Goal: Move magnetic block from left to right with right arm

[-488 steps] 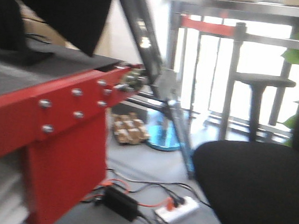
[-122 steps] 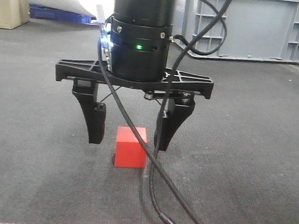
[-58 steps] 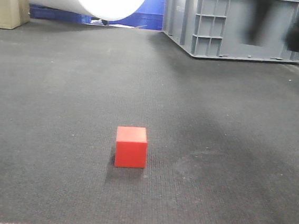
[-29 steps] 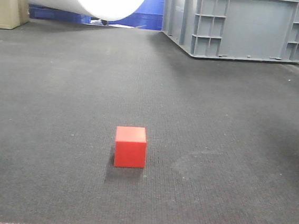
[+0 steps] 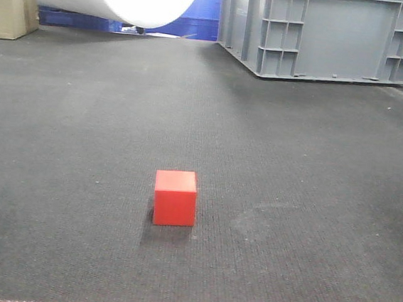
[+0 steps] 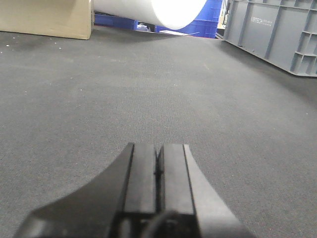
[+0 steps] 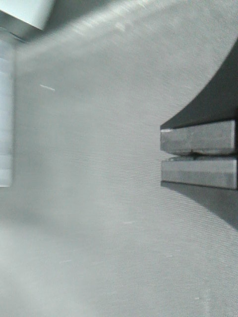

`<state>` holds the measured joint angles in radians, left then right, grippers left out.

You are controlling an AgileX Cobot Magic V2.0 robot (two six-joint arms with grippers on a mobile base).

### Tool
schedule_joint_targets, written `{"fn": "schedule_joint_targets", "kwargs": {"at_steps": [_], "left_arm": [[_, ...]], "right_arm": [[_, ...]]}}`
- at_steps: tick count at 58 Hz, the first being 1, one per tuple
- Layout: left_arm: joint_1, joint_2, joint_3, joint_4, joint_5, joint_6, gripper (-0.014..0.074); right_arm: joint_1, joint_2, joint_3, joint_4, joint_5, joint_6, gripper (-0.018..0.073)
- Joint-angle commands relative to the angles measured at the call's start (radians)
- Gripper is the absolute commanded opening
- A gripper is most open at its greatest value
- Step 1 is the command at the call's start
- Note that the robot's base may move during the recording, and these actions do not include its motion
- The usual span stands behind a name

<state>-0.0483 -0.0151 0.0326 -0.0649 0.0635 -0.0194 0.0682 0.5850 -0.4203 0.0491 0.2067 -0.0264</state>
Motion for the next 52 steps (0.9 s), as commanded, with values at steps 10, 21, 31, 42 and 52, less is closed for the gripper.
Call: {"fn": "schedule_joint_targets", "kwargs": {"at_steps": [10,21,31,42,52], "left_arm": [[-0.001,-0.007,0.008,-0.003,-0.084,-0.002,-0.0117],[-0.001,-0.007,0.008,-0.003,-0.084,-0.002,-0.0117],[-0.001,-0.007,0.008,-0.003,-0.084,-0.002,-0.0117],[-0.001,-0.007,0.008,-0.003,-0.084,-0.002,-0.0117],[-0.001,-0.007,0.008,-0.003,-0.084,-0.002,-0.0117]], "right_arm": [[-0.006,-0.351,0.152,0.002,-0.094,-0.011,0.0055],[-0.006,-0.529,0.232,0.002,-0.092,-0.011,0.0055],[-0.006,-0.539,0.257,0.002,-0.092,-0.011,0.0055],[-0.006,-0.54,0.273,0.002,-0.113,-0.011,0.0055],[-0.006,-0.541,0.34,0.002,-0.253,-0.011,0.0055]]}}
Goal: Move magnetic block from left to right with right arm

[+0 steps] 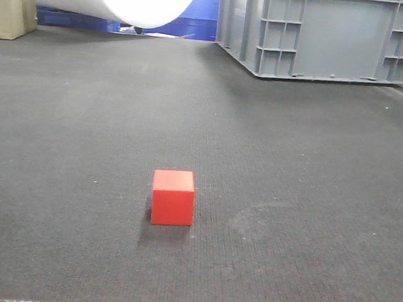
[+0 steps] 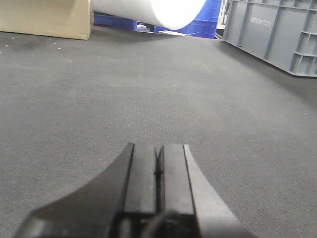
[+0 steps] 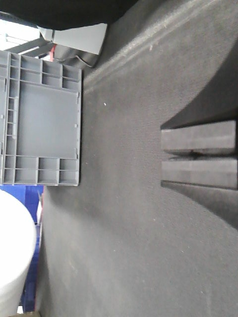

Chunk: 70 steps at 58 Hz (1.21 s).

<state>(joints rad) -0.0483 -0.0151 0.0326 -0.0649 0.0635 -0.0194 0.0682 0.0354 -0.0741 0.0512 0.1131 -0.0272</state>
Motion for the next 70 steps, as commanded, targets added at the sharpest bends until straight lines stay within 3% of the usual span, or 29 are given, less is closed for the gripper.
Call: {"fn": "schedule_joint_targets", "kwargs": {"at_steps": [1,11,32,70], "left_arm": [[-0.001,-0.007,0.008,-0.003,-0.084,-0.002,-0.0117],[-0.001,-0.007,0.008,-0.003,-0.084,-0.002,-0.0117],[-0.001,-0.007,0.008,-0.003,-0.084,-0.002,-0.0117],[-0.001,-0.007,0.008,-0.003,-0.084,-0.002,-0.0117]], "right_arm": [[-0.006,0.009,0.006,0.0,-0.182,-0.01,0.0055],[-0.006,0.009,0.108,0.0,-0.355,-0.01,0.0055],[-0.006,-0.067,0.105,-0.001,-0.204,-0.01,0.0055],[-0.006,-0.067,0.105,-0.001,-0.154,-0.01,0.0055]]}}
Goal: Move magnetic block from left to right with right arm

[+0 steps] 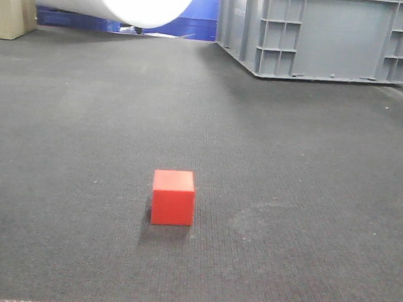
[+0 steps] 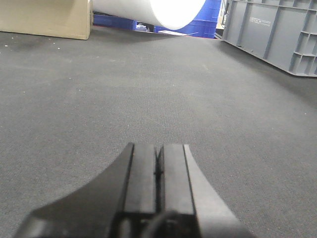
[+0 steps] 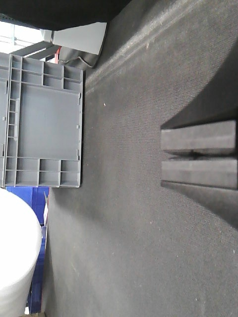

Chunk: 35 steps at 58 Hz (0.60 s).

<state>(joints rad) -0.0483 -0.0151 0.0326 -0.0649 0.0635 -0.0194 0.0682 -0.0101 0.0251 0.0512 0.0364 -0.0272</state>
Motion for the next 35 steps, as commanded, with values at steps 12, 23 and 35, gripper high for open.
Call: {"fn": "schedule_joint_targets", "kwargs": {"at_steps": [12,23,35], "left_arm": [[-0.001,-0.007,0.008,-0.003,-0.084,-0.002,-0.0117],[-0.001,-0.007,0.008,-0.003,-0.084,-0.002,-0.0117],[-0.001,-0.007,0.008,-0.003,-0.084,-0.002,-0.0117]], "right_arm": [[-0.006,-0.022,0.005,-0.001,-0.077,-0.01,0.0055],[-0.006,-0.022,0.005,-0.001,-0.077,-0.01,0.0055],[-0.006,-0.022,0.005,-0.001,-0.077,-0.01,0.0055]]}}
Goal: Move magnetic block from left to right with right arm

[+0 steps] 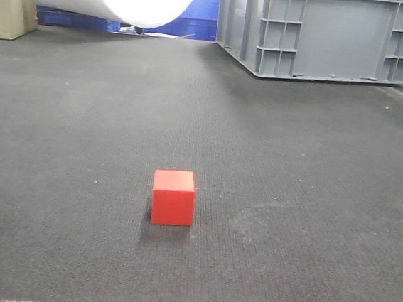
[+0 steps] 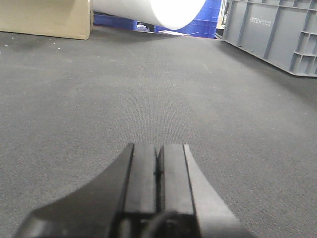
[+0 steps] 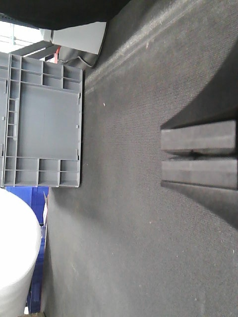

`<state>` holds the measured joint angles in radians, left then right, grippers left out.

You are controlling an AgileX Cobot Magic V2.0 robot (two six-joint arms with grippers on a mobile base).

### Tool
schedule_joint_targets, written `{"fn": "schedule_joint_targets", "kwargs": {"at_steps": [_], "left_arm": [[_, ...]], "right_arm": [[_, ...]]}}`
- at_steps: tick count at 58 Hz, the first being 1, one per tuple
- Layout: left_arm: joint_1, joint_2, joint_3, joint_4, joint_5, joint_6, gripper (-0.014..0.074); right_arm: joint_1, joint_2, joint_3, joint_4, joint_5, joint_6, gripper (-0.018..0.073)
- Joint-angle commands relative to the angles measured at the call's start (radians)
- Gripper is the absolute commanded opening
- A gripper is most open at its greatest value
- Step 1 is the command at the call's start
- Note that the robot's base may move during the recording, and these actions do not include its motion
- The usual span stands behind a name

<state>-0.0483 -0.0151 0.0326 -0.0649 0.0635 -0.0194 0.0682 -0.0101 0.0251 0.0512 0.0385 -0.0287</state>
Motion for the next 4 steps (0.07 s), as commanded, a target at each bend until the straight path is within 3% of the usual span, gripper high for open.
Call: {"fn": "schedule_joint_targets", "kwargs": {"at_steps": [1,4], "left_arm": [[-0.001,-0.007,0.008,-0.003,-0.084,-0.002,-0.0117],[-0.001,-0.007,0.008,-0.003,-0.084,-0.002,-0.0117]], "right_arm": [[-0.006,-0.022,0.005,-0.001,-0.079,-0.008,0.0055],[-0.006,-0.022,0.005,-0.001,-0.079,-0.008,0.0055]]}}
